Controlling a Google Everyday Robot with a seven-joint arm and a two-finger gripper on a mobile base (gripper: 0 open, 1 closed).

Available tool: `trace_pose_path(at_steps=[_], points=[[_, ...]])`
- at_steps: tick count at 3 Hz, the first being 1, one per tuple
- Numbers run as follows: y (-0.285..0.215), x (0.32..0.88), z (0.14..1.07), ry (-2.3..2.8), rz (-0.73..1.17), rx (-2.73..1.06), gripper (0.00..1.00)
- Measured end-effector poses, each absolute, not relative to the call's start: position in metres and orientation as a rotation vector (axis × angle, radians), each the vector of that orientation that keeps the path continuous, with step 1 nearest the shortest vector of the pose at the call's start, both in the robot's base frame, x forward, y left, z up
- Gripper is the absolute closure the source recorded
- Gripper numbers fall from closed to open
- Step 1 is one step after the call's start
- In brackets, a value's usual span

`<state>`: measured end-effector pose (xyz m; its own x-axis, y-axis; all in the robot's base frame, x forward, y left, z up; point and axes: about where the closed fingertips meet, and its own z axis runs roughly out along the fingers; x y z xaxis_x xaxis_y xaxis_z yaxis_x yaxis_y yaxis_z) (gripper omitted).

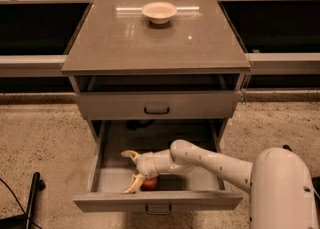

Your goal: Pick apple from middle drawer and place on counter

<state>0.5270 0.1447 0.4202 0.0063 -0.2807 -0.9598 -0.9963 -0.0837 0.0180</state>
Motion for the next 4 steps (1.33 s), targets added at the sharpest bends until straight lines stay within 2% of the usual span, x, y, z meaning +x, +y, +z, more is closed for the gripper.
trace_pose_path(at_steps=[2, 4], points=[[0.113, 0.529, 0.468, 1.350, 0.971, -1.472, 0.07], [0.069, 0.533, 0.444, 1.420, 0.946, -1.427, 0.11]])
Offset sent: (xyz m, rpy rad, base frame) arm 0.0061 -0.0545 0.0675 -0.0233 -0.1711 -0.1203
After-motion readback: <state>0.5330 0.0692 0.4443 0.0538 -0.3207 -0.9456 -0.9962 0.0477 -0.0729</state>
